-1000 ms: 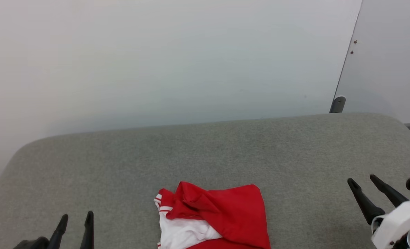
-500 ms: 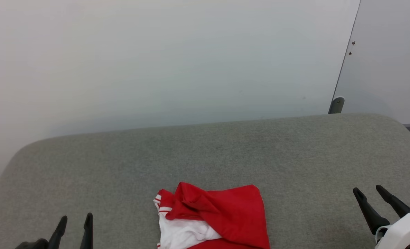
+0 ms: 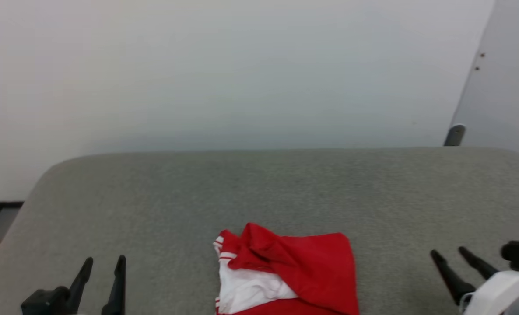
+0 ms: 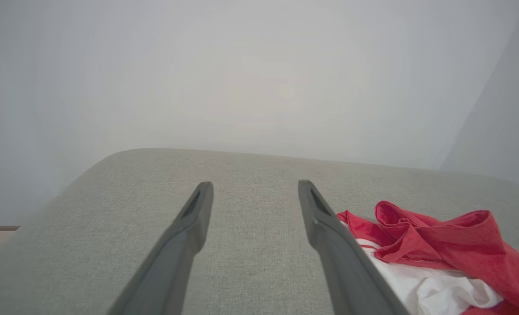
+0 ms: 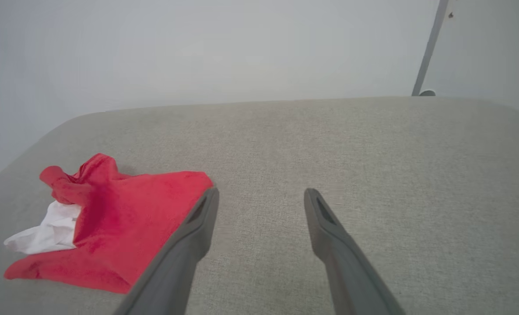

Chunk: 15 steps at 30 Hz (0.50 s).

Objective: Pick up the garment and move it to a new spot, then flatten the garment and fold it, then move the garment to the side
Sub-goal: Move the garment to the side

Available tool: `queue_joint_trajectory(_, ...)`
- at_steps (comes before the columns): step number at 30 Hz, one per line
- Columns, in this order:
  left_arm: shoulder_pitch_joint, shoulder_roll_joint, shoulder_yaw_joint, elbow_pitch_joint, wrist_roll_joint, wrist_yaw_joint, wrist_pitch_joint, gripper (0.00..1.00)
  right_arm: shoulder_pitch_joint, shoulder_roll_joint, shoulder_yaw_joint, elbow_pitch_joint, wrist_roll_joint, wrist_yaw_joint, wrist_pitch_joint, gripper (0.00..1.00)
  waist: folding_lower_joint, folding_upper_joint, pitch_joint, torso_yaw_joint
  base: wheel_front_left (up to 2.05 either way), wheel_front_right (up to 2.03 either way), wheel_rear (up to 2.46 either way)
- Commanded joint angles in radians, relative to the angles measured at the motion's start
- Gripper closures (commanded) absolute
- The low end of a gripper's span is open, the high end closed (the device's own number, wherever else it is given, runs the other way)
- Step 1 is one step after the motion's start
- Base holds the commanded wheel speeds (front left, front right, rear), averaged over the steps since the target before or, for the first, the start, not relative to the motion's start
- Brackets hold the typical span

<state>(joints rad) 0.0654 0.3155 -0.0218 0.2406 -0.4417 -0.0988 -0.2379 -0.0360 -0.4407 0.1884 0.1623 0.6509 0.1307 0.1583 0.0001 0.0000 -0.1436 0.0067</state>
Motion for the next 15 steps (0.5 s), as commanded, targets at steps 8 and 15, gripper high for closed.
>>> queue_joint_trajectory(8,-0.014,-0.011,-0.03,-0.06,0.02,0.031,0.03,0.0,-0.075,0.047,0.069,0.05,0.029,0.0,0.111,0.0,-0.0001,0.0,0.048,0.132,0.0,0.0,0.0)
queue_joint_trajectory(15,-0.018,-0.028,-0.048,-0.071,0.007,0.035,0.038,0.0,-0.121,0.061,0.096,0.134,0.053,0.0,0.184,0.0,-0.0001,0.0,0.074,0.212,0.0,0.0,0.0)
